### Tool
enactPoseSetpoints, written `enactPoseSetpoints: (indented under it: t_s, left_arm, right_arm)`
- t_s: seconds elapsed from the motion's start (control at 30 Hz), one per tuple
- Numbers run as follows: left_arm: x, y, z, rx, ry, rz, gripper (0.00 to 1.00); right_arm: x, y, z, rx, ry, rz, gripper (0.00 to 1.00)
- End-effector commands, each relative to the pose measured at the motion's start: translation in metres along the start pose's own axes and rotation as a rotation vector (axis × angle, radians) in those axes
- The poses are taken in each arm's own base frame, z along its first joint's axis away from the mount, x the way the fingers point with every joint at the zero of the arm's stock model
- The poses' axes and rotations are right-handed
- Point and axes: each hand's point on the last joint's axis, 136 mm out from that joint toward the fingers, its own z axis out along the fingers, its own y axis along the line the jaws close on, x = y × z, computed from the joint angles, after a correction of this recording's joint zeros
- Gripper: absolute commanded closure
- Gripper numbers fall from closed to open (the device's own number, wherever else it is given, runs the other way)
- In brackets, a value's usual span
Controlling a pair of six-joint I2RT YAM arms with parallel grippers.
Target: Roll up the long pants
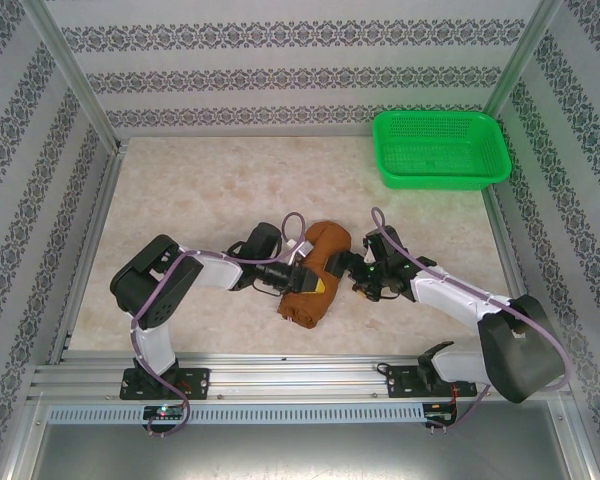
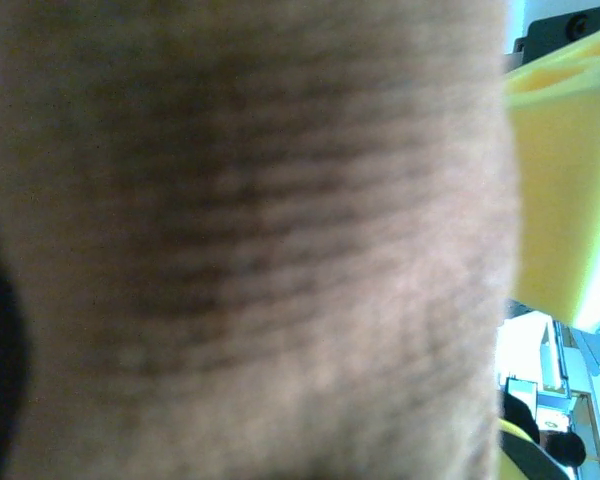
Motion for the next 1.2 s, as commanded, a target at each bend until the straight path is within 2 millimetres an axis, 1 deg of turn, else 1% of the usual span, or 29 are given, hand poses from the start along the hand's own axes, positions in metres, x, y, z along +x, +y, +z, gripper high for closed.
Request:
enactPoseSetpoints:
  t_s: [0.0,0.07,0.2,0.3,0.33,0.47,0.57,0.6,0.63,0.67,0.7,0.73,0.77,0.87,0.93,1.0,1.07,1.13,1.17]
  left_arm:
    - [0.050,0.042,0.003,-0.132,0.136,-0.213,1.00]
    - [0.051,0.042,0.003,-0.137,0.146,-0.212,1.00]
    - [0.050,0.043,0.003,-0.137,0.151,-0.214,1.00]
    - [0.049,0.041,0.003,-0.132,0.150,-0.211,1.00]
    - [0.049,0.041,0.003,-0.130,0.150,-0.211,1.00]
    - [0.048,0.035,0.004,-0.093,0.153,-0.212,1.00]
    - [0.047,0.035,0.005,-0.083,0.154,-0.218,1.00]
    - [0.047,0.035,0.005,-0.080,0.155,-0.218,1.00]
    - [0.047,0.035,0.005,-0.076,0.159,-0.220,1.00]
    - [0.047,0.034,0.006,-0.073,0.161,-0.220,1.00]
    - [0.047,0.035,0.005,-0.074,0.161,-0.220,1.00]
    - [0.047,0.034,0.005,-0.071,0.164,-0.217,1.00]
    - [0.047,0.034,0.005,-0.073,0.163,-0.218,1.00]
    - [0.045,0.035,0.000,-0.086,0.154,-0.214,1.00]
    - [0.042,0.034,-0.008,-0.122,0.139,-0.194,1.00]
    - [0.036,0.036,-0.023,-0.235,0.126,-0.145,0.99]
    - [0.021,0.034,-0.045,-0.403,0.093,-0.070,0.88]
    - [0.000,0.030,-0.071,-0.540,0.019,-0.013,0.83]
    - [-0.012,0.025,-0.085,-0.577,-0.033,0.003,0.77]
  right_arm:
    - [-0.023,0.045,-0.009,-0.142,-0.067,-0.060,0.02]
    - [-0.024,0.046,0.000,-0.147,-0.039,-0.056,0.02]
    - [-0.024,0.058,0.025,-0.229,0.033,-0.030,0.02]
    - [-0.023,0.057,0.049,-0.243,0.086,-0.006,0.02]
    - [-0.022,0.054,0.058,-0.238,0.109,0.008,0.02]
    - [-0.013,0.058,0.092,-0.266,0.201,0.038,0.02]
    - [-0.002,0.067,0.115,-0.274,0.265,0.029,0.03]
    - [0.001,0.068,0.122,-0.273,0.283,0.023,0.06]
    - [0.005,0.070,0.130,-0.275,0.311,0.019,0.15]
    - [0.010,0.071,0.138,-0.282,0.338,0.017,0.38]
    - [0.012,0.071,0.143,-0.285,0.354,0.024,0.69]
    - [0.015,0.067,0.150,-0.280,0.372,0.034,0.97]
    - [0.016,0.062,0.155,-0.268,0.383,0.048,1.00]
    - [0.017,0.044,0.156,-0.231,0.370,0.077,1.00]
    - [0.012,0.032,0.147,-0.209,0.332,0.102,1.00]
    - [0.004,0.021,0.133,-0.183,0.290,0.127,1.00]
    - [-0.005,0.014,0.116,-0.157,0.253,0.130,1.00]
    - [-0.013,0.014,0.096,-0.123,0.209,0.103,1.00]
    - [-0.018,0.015,0.086,-0.099,0.184,0.086,1.00]
